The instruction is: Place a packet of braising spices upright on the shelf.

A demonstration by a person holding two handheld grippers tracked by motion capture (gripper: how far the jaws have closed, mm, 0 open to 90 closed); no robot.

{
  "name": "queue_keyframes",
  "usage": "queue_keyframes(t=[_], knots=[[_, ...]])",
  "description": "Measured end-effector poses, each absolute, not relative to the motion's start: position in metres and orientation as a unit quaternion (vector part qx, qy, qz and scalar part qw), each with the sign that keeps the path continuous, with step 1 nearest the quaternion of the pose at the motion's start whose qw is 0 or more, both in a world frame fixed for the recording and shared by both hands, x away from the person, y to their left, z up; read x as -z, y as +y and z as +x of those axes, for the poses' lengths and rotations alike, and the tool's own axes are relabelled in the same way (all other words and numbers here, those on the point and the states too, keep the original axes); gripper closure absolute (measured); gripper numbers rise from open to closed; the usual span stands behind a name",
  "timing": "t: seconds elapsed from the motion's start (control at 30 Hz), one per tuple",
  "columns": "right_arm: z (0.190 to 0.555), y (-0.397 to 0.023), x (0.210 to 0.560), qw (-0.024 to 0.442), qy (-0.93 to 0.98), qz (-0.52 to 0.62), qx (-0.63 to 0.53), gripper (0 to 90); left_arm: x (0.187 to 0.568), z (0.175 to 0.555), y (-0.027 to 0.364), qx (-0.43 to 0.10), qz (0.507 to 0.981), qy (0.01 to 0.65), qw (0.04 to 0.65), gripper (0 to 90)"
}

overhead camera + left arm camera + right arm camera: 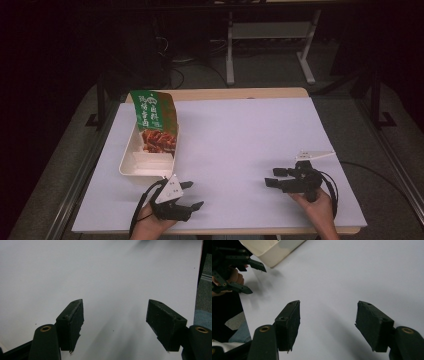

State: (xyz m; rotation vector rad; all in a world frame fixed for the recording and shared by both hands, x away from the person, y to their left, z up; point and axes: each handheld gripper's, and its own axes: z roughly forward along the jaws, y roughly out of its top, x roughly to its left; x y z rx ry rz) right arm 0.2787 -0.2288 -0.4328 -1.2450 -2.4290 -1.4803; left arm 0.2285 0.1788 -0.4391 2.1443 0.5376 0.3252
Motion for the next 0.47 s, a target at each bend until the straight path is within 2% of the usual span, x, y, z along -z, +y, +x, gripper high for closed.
queue_keyframes(t=[0.47], knots=[[0.266,-0.216,0.436,-0.009,-0.8,-0.381,0.463,33.1,0.441,0.227,0.178,-0.129,0.866,0.21,0.435,28.9]])
